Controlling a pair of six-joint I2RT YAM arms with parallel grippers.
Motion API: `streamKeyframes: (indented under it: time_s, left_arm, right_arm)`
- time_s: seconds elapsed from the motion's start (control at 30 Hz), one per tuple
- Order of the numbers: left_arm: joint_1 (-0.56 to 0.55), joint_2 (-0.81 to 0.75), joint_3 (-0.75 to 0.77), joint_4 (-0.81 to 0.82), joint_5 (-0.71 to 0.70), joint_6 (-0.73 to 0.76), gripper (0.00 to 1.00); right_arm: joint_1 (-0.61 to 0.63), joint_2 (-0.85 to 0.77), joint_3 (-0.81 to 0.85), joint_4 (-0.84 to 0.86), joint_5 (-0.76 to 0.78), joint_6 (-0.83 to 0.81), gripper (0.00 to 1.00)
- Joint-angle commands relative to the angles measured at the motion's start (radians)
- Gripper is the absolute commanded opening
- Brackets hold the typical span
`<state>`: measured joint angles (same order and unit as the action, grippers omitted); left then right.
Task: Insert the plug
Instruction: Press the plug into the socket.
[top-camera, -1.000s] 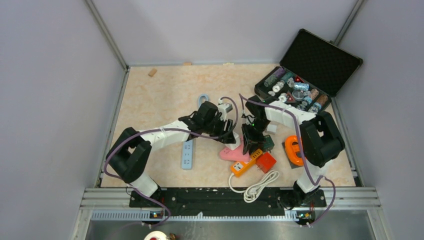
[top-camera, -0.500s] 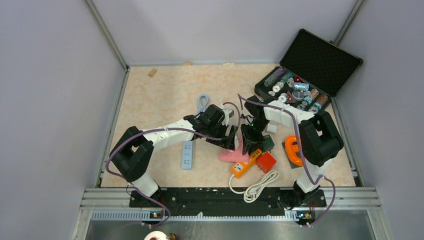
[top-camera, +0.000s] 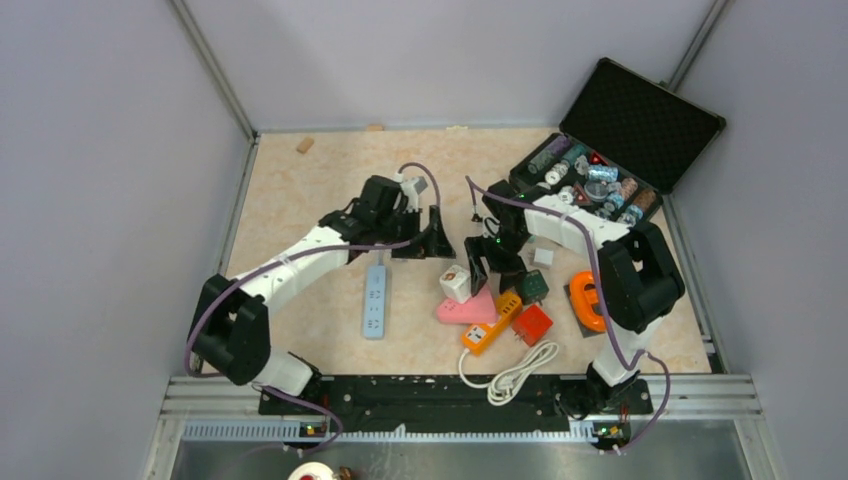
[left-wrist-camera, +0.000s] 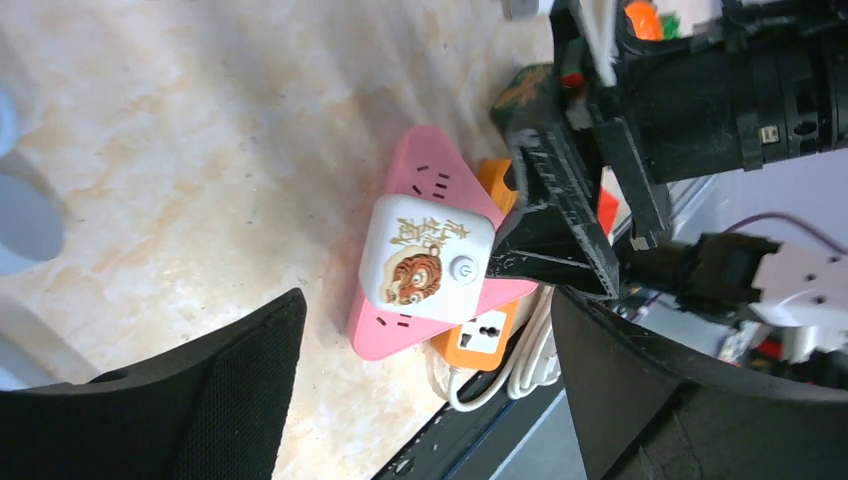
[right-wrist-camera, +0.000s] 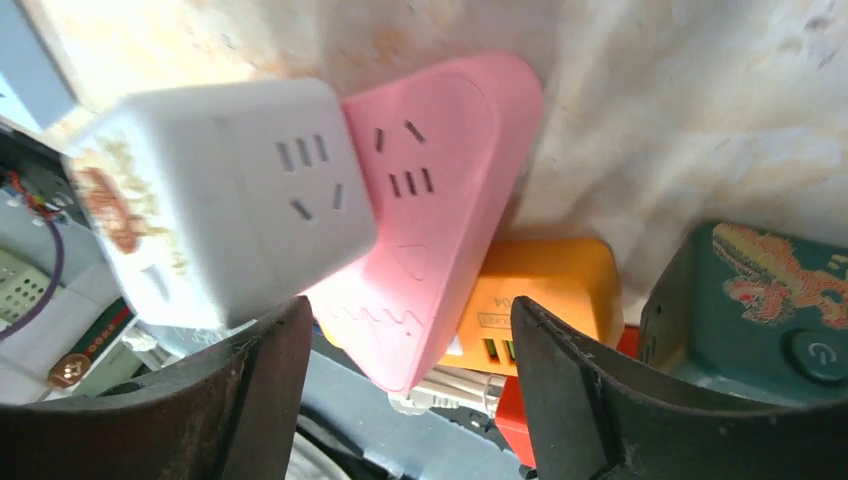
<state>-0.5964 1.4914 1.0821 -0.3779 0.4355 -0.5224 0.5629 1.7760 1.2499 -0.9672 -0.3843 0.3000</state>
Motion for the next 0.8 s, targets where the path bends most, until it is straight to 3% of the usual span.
streamKeyframes:
  time_s: [0.0, 0.13, 0.33, 0.4, 0.5, 0.6, 0.77]
  left_arm:
    - [0.099, -0.038, -0.085, 0.135, 0.171, -0.124, 0.86]
    - [0.122, 0.025, -0.075, 0.128, 0.249, -0.118, 0.66]
    - [0.119, 0.09, -0.092, 0.146, 0.308, -0.098, 0.63]
    - [0.111, 0.104, -0.107, 0.145, 0.314, -0.088, 0.61]
    - [0.09, 0.137, -0.115, 0.14, 0.312, -0.073, 0.52]
    - [0.068, 0.17, -0.1, 0.105, 0.288, -0.041, 0.48]
    - [0.05, 0.209, -0.106, 0.069, 0.251, -0.009, 0.45]
  right_arm:
    - [-0.005, -0.044, 0.089, 0.035, -0.033, 0.017, 0.71]
    - [-0.012, -0.034, 0.102, 0.045, -0.1, 0.073, 0.67]
    - [-0.016, -0.01, 0.087, 0.055, -0.201, 0.111, 0.53]
    - [-0.016, -0.01, 0.088, 0.032, -0.19, 0.102, 0.44]
    - [-0.016, -0.014, 0.09, -0.01, -0.145, 0.071, 0.38]
    - [-0.015, -0.024, 0.076, -0.05, -0.079, 0.032, 0.38]
    - [-0.015, -0.06, 0.026, -0.066, -0.016, 0.01, 0.53]
